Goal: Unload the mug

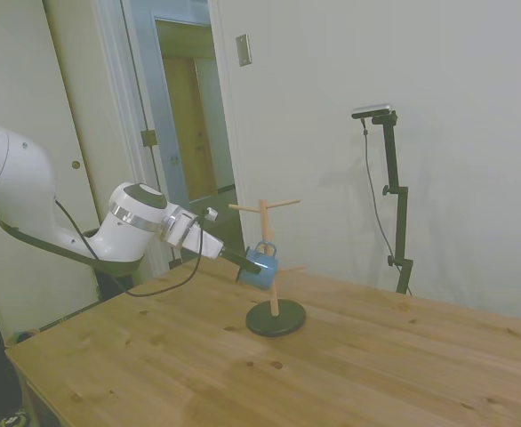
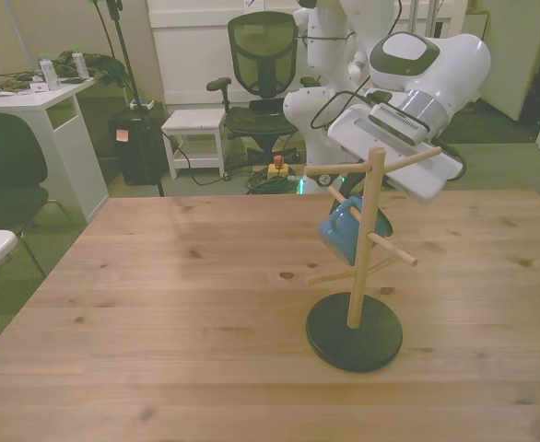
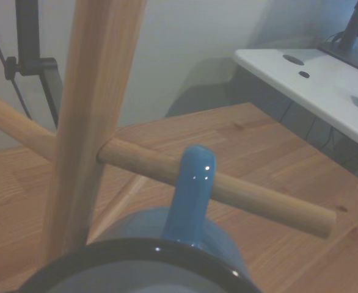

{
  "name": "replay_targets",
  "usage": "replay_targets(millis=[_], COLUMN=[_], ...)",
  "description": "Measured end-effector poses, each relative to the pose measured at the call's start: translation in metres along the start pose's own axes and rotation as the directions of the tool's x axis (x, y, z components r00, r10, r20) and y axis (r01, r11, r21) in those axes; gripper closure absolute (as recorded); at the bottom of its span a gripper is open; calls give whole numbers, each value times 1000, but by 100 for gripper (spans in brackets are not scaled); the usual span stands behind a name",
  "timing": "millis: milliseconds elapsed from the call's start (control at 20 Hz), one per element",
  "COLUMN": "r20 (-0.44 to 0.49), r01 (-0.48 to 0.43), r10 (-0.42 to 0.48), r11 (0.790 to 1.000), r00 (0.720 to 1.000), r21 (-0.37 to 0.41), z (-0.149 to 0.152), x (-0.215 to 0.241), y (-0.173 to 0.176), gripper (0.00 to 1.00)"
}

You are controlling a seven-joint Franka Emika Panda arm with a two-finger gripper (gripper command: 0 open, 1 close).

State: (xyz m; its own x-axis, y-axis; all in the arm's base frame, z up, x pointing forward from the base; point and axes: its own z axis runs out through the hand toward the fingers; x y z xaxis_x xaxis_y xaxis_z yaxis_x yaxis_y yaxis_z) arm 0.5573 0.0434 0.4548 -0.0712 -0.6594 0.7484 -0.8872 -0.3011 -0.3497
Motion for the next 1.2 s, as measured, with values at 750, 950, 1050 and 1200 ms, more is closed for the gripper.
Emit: replay_targets(millis=[750,950,1050,1200], r20=[-3,-4,-5,-6], r01=[-16,-15,-14,-16], r10=[16,15,14,17], r11=[999,999,999,999], r00=[1000,1000,1000,1000], r21=[38,39,38,39], z=[-27,-31,-32,-36], x=[12,13,14,16], y=[5,11,14,19], gripper=[100,100,100,100])
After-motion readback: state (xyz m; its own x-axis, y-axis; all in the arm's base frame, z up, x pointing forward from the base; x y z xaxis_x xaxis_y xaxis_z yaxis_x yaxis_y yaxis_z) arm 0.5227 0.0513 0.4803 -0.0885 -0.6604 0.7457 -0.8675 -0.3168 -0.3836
